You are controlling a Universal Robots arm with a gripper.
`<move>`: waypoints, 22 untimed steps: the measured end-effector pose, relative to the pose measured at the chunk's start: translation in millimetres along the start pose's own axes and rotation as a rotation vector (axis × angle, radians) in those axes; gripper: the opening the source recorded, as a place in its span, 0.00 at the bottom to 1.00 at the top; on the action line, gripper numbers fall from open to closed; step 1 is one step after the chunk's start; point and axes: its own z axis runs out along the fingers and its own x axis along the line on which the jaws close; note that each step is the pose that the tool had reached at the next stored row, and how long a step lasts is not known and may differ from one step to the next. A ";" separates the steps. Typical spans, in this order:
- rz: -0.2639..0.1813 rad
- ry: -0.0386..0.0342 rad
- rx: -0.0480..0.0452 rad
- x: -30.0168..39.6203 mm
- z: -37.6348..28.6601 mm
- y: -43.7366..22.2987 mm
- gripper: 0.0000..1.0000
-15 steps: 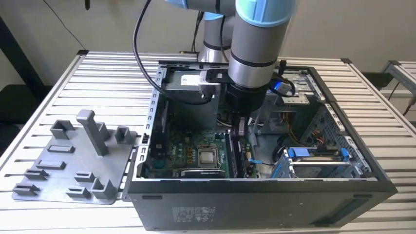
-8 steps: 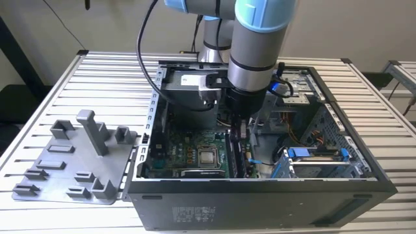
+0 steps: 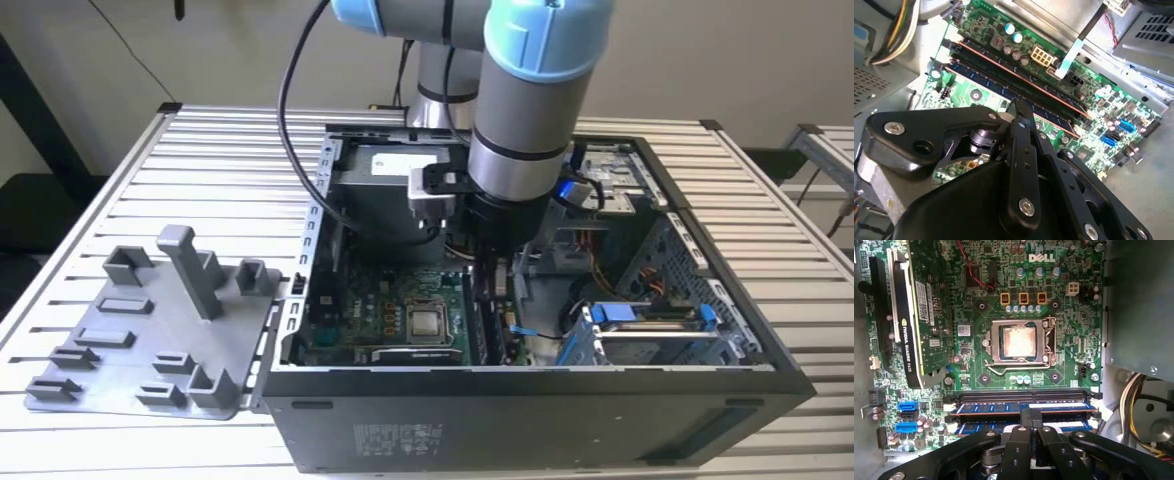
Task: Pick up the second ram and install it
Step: 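Press down the second ram until it locks into place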
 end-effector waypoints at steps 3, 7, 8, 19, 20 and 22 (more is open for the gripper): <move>0.000 -0.0007 -0.0012 1.2 1.5 0.0 0.11; 0.000 -0.0007 -0.0013 1.3 2.0 0.0 0.11; 0.000 -0.0008 -0.0012 1.3 3.5 0.0 0.11; 0.000 0.0006 -0.0018 1.9 21.9 0.4 0.11; 0.000 0.0002 -0.0017 1.8 21.8 0.4 0.11; 0.000 -0.0046 -0.0009 1.0 15.9 0.2 0.11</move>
